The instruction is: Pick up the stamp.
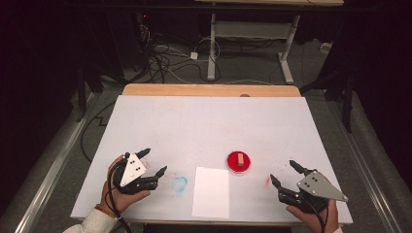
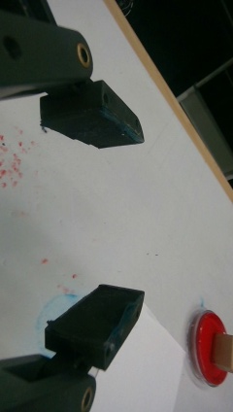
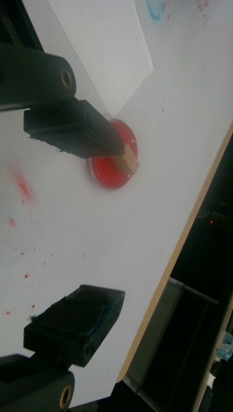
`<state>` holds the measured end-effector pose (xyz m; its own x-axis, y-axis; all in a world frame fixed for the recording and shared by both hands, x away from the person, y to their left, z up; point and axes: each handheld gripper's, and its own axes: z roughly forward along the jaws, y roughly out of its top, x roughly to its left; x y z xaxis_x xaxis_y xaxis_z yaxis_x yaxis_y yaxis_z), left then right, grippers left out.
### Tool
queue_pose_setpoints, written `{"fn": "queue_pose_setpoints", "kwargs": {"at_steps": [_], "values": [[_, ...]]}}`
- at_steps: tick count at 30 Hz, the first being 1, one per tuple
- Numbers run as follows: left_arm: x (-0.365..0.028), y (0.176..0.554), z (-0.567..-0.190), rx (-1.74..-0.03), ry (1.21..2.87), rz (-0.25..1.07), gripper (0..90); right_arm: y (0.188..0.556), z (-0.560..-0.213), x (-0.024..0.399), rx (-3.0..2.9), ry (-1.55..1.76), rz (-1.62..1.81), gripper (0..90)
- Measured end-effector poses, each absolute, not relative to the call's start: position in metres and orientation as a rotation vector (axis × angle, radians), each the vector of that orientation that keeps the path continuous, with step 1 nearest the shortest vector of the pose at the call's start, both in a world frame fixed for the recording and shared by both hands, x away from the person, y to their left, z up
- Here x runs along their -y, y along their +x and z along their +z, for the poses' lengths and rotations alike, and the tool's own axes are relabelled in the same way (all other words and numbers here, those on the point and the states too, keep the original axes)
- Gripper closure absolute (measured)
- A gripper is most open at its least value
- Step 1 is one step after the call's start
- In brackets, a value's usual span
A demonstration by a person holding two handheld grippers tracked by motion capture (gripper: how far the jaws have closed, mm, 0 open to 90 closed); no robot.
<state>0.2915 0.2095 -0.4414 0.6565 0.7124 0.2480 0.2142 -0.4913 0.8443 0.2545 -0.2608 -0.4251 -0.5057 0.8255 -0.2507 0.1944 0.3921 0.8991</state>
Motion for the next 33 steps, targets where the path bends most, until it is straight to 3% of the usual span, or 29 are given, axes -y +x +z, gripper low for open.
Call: {"fn": "queue_pose_setpoints", "kwargs": {"at_steps": [18, 33], "values": [[-0.217, 0.3, -0.449, -0.779, 2.046, 0.66, 21.8, 0.284, -0.416, 0.248, -2.037, 1.069, 1.016, 30.4], [-0.212, 0.304, -0.456, -0.785, 2.117, 0.587, 20.8, 0.33, -0.398, 0.191, -2.177, 1.19, 0.923, 38.8]]}}
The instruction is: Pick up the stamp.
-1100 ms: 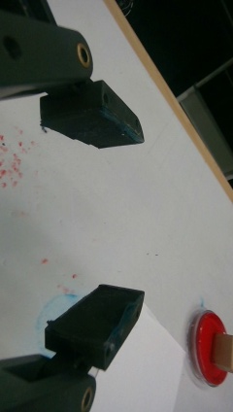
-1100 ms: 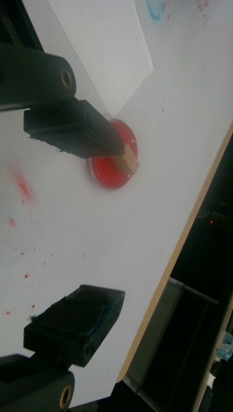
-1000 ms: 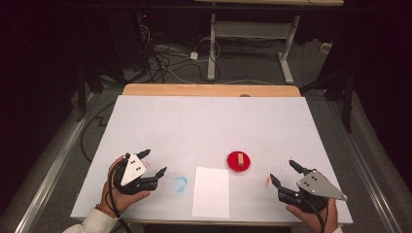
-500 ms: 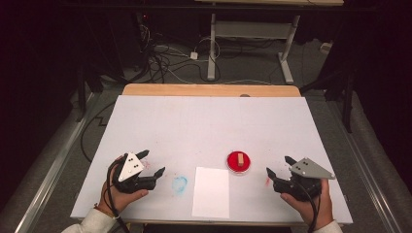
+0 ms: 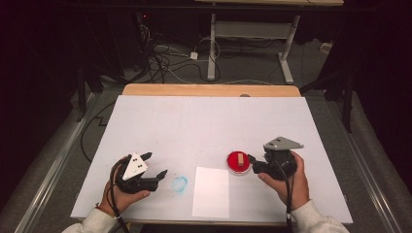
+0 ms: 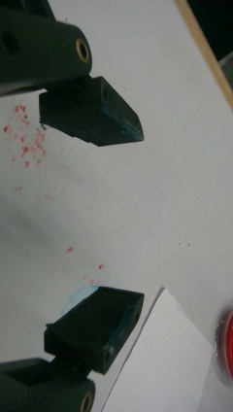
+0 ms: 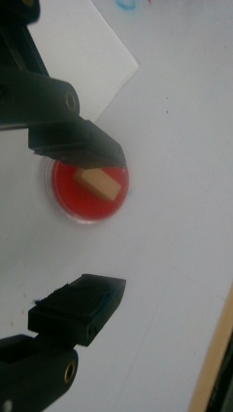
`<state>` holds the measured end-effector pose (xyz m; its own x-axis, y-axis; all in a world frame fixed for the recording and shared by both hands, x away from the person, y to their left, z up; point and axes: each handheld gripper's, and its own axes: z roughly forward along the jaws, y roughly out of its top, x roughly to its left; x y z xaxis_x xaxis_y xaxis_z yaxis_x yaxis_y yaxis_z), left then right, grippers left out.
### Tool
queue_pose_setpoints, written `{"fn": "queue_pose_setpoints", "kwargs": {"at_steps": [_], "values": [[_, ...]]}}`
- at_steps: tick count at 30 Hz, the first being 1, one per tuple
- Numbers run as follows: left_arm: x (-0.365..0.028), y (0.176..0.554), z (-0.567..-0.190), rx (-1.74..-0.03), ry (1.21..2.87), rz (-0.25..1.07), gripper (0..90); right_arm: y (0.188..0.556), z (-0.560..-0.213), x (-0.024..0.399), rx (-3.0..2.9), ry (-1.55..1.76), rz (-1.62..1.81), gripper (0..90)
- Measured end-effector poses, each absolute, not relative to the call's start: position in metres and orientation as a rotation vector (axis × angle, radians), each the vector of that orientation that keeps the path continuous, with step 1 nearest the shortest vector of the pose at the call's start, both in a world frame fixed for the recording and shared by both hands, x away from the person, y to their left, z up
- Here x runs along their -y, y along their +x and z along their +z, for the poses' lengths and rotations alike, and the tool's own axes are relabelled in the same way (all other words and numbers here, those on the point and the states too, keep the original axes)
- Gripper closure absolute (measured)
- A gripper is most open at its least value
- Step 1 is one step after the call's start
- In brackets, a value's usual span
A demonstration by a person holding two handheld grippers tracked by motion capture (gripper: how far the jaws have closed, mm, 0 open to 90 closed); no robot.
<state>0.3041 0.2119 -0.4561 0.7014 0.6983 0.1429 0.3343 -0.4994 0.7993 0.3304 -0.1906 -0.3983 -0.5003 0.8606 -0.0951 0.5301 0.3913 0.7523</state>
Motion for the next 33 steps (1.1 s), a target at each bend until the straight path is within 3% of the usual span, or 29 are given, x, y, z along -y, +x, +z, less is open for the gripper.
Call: {"fn": "queue_pose_setpoints", "kwargs": {"at_steps": [9, 10, 22, 26, 33], "values": [[-0.21, 0.304, -0.458, -0.78, 2.151, 0.58, 20.8, 0.356, -0.419, 0.164, -2.281, 1.264, 0.849, 50.8], [-0.21, 0.304, -0.459, -0.782, 2.157, 0.578, 20.8, 0.359, -0.423, 0.161, -2.297, 1.272, 0.855, 56.3], [-0.211, 0.304, -0.458, -0.78, 2.162, 0.578, 20.8, 0.37, -0.442, 0.156, -2.327, 1.307, 0.78, 60.9], [-0.211, 0.304, -0.458, -0.781, 2.165, 0.58, 20.8, 0.371, -0.446, 0.157, -2.341, 1.3, 0.791, 74.6], [-0.21, 0.304, -0.459, -0.782, 2.175, 0.575, 20.8, 0.371, -0.448, 0.156, -2.346, 1.253, 0.787, 76.0]]}}
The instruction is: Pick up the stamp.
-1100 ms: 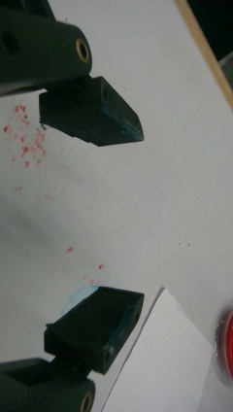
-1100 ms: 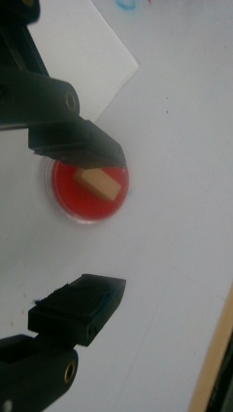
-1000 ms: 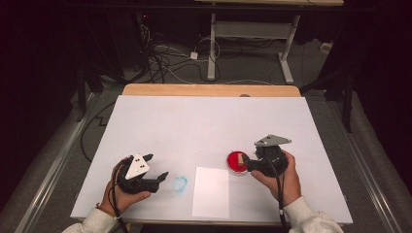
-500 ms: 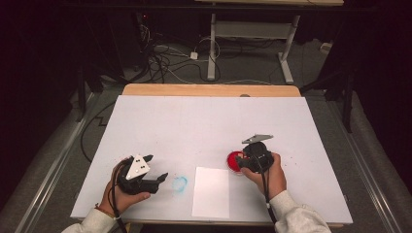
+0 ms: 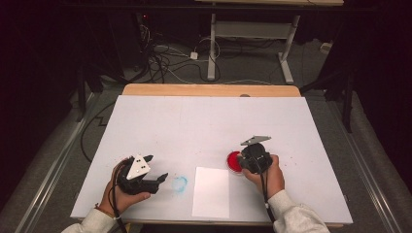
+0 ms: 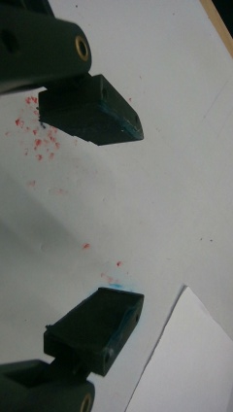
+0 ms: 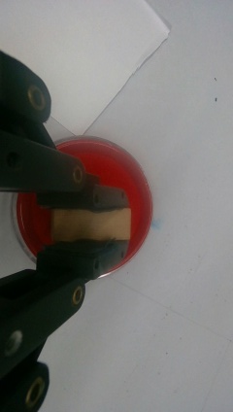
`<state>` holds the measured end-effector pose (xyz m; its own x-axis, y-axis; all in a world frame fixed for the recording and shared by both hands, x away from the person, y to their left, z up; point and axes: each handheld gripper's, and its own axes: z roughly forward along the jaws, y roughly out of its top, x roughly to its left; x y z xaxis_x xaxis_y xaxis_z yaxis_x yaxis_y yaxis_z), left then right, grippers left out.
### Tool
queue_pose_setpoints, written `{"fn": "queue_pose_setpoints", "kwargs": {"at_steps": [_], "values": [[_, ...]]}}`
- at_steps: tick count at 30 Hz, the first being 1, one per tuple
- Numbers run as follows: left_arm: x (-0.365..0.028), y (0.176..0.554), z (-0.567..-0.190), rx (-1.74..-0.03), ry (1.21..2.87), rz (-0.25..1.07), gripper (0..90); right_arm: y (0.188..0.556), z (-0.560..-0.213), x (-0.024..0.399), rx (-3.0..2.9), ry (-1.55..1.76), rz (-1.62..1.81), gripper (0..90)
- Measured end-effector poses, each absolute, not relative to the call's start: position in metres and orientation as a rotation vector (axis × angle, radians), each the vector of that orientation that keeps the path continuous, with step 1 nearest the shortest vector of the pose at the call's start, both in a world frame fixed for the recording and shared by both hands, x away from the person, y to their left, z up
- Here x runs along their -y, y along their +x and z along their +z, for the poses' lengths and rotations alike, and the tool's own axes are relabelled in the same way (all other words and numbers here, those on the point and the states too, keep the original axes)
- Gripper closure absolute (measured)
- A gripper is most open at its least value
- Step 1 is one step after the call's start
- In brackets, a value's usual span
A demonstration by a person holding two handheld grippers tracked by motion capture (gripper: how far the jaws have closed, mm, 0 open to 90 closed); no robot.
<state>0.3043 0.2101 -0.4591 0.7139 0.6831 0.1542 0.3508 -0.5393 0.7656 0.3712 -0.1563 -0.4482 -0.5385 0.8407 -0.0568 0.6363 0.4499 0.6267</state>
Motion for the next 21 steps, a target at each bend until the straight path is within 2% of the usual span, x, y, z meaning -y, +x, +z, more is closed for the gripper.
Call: {"fn": "queue_pose_setpoints", "kwargs": {"at_steps": [21], "values": [[-0.21, 0.307, -0.46, -0.774, 2.193, 0.589, 20.8, 0.374, -0.448, 0.166, -2.366, 1.221, 0.858, 76.1]]}}
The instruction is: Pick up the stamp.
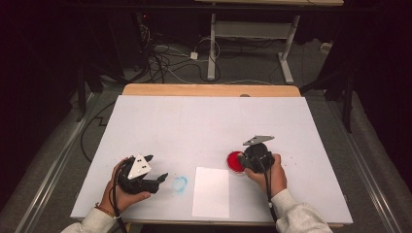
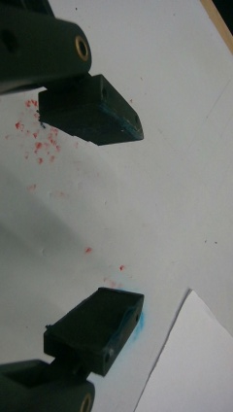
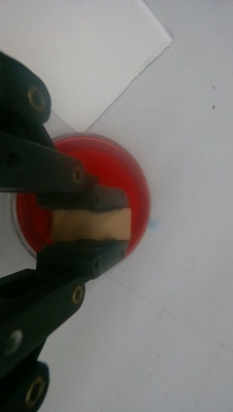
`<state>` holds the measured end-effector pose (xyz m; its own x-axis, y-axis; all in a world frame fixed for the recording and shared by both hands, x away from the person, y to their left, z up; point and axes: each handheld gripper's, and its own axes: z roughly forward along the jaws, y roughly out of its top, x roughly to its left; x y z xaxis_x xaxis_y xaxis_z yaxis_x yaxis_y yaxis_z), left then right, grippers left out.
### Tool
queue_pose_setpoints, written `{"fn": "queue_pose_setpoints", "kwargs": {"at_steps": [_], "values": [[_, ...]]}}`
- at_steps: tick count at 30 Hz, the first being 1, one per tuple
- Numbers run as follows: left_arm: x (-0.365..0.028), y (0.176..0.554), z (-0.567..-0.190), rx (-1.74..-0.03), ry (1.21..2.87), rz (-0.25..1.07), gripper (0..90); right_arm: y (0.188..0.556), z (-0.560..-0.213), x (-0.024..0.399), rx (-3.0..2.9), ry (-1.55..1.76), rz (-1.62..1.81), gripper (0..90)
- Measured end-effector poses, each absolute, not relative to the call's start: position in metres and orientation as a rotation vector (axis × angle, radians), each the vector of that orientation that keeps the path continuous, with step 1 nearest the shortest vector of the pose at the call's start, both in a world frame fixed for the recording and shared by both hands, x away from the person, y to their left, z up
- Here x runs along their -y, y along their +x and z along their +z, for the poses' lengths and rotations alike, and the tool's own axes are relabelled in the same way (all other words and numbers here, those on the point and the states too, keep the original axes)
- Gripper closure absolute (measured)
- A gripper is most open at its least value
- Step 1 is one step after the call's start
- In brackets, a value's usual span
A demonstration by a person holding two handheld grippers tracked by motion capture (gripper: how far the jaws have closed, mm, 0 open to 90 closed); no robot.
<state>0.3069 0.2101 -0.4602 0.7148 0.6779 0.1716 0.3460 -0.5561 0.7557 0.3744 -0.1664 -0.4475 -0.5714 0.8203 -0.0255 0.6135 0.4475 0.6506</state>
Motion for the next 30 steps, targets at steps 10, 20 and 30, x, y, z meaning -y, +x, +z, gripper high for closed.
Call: {"fn": "queue_pose_setpoints", "kwargs": {"at_steps": [10, 20, 30], "values": [[-0.215, 0.312, -0.462, -0.798, 2.165, 0.577, 20.8, 0.369, -0.424, 0.173, -2.362, 1.115, 0.978, 76.1], [-0.217, 0.312, -0.462, -0.787, 2.171, 0.581, 20.8, 0.36, -0.404, 0.181, -2.352, 1.059, 1.039, 76.0], [-0.22, 0.311, -0.463, -0.801, 2.167, 0.576, 20.5, 0.357, -0.39, 0.184, -2.357, 1.017, 1.062, 76.0]]}}
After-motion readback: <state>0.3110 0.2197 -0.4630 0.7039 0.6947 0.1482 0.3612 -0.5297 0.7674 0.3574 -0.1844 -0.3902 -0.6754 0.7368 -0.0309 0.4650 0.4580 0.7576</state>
